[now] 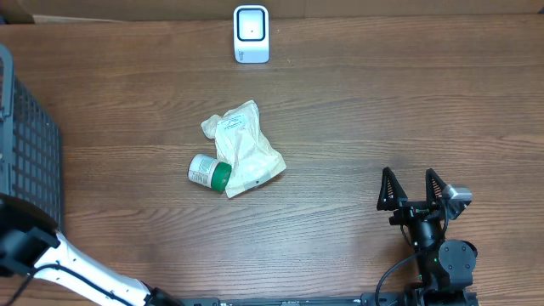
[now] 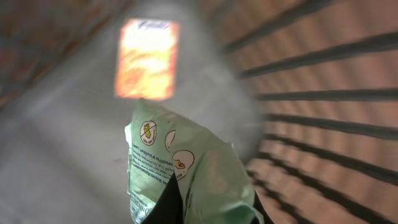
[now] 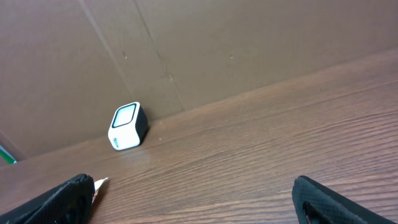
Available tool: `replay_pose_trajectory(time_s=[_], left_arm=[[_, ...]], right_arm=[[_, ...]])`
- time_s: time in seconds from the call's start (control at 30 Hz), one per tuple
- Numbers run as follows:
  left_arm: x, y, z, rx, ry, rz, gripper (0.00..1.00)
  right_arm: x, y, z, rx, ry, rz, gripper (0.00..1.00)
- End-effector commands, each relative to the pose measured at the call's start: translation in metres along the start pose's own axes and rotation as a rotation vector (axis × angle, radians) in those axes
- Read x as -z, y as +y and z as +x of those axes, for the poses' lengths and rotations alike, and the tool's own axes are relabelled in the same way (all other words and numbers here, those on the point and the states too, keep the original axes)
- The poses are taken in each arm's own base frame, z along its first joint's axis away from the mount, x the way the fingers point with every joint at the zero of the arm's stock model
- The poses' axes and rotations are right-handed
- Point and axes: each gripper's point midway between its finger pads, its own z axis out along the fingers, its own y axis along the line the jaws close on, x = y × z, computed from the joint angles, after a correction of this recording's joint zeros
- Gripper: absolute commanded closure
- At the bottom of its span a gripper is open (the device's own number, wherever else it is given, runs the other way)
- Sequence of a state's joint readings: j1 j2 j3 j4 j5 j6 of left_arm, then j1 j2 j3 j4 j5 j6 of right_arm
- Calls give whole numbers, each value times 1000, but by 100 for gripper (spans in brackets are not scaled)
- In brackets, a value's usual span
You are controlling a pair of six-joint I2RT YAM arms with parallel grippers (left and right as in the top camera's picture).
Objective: Scan the item barcode
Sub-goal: 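Grasp the green wipes packet in the basket with the left gripper, then carry the green wipes packet past the scanner and drop it on table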
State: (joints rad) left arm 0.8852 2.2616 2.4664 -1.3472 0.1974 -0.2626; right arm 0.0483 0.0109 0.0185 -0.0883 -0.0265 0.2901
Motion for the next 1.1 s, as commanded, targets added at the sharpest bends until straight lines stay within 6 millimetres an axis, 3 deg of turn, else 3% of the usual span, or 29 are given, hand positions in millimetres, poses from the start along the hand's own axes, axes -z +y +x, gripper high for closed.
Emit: replay_pose_trajectory(time_s=[0.0, 0.07, 0.17, 0.23, 0.37, 0.43, 0.57, 0.8, 0.9, 0.93, 1.07], left_arm=[[154, -84, -7, -125, -245, 348, 96], [201, -104, 6, -174, -306, 430, 96], [251, -128, 37, -237, -342, 513, 96], [275, -145, 70, -289, -327, 548, 96], [291, -185, 134, -475, -253, 601, 96], [287, -204, 164, -568, -197, 602, 96], [260, -233, 219, -716, -71, 519, 96], [209, -297, 341, -1023, 179, 484, 96], [181, -314, 390, -1142, 244, 416, 96], [161, -321, 420, -1208, 278, 364, 96], [116, -327, 480, -1314, 342, 234, 96]], right_arm=[[0, 1, 2, 3, -1, -9, 0], [0, 1, 2, 3, -2, -8, 0], [0, 1, 2, 3, -2, -8, 0], [0, 1, 2, 3, -2, -9, 0], [0, 1, 2, 3, -2, -8, 0], [0, 1, 2, 3, -2, -8, 0], [0, 1, 2, 3, -2, -8, 0], [0, 1, 2, 3, -2, -9, 0], [0, 1, 2, 3, -2, -9, 0], [0, 1, 2, 4, -2, -8, 0], [0, 1, 2, 3, -2, -9, 0]])
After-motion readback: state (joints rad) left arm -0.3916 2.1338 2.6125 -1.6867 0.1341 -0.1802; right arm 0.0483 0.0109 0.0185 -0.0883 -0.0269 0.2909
